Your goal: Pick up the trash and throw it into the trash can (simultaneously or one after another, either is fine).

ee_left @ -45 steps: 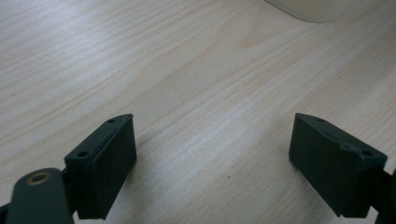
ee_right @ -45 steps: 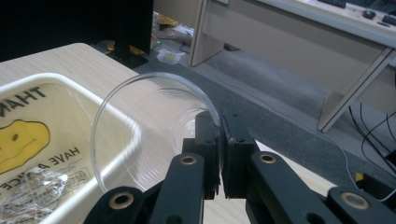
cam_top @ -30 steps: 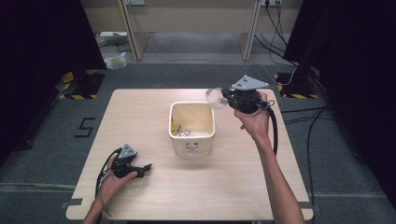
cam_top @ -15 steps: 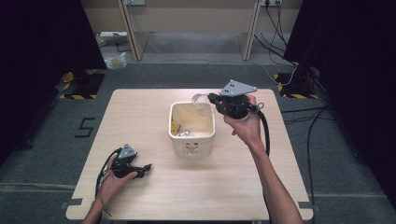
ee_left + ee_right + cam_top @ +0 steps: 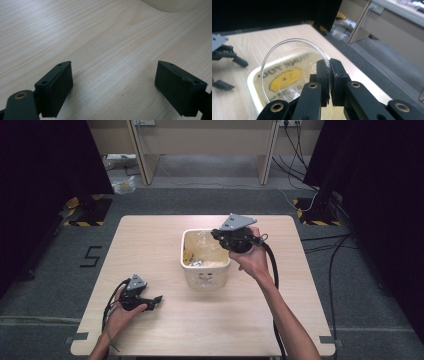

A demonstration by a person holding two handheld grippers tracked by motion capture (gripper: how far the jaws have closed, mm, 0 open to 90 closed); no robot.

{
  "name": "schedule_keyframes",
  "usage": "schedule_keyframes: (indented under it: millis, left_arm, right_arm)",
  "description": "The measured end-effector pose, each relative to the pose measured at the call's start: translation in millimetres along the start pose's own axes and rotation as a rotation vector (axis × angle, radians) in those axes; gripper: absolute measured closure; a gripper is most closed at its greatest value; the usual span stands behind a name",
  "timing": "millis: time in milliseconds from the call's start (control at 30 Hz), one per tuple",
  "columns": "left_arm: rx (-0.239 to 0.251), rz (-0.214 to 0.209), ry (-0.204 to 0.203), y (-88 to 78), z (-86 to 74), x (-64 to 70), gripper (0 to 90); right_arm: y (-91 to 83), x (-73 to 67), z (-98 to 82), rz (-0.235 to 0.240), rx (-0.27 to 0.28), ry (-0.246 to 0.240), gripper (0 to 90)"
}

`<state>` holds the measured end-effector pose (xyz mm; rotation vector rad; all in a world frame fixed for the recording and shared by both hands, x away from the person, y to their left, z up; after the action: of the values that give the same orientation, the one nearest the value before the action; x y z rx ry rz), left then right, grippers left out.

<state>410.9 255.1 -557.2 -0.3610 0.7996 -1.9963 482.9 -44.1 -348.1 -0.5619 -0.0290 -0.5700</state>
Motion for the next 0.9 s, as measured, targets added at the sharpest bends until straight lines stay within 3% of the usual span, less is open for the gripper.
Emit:
schedule_keyframes:
  millis: [533,900]
  left_arm:
    - [0.000,0.000,0.000,0.0,0.0,0.0,13.9]
    - [0.000,0.000,0.000,0.0,0.0,0.0,13.9]
  right_arm:
    - [30.7,-13.4,-12.4,0.049,-0.076,-0.013,86.4]
    - [36.9,-15.5,-19.1,0.072,-0.091,0.013,82.0]
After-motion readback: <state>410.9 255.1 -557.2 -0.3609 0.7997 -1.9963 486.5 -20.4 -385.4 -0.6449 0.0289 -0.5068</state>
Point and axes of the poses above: each handheld gripper's, and its own axes: y roughly forward along the jaws, z roughly out of its top, x roughly to its right, the point moved 5 cm from there along y, roughly forward along the jaws, and after that the axes turned 7 degrees about z, right-handed, at the moved point
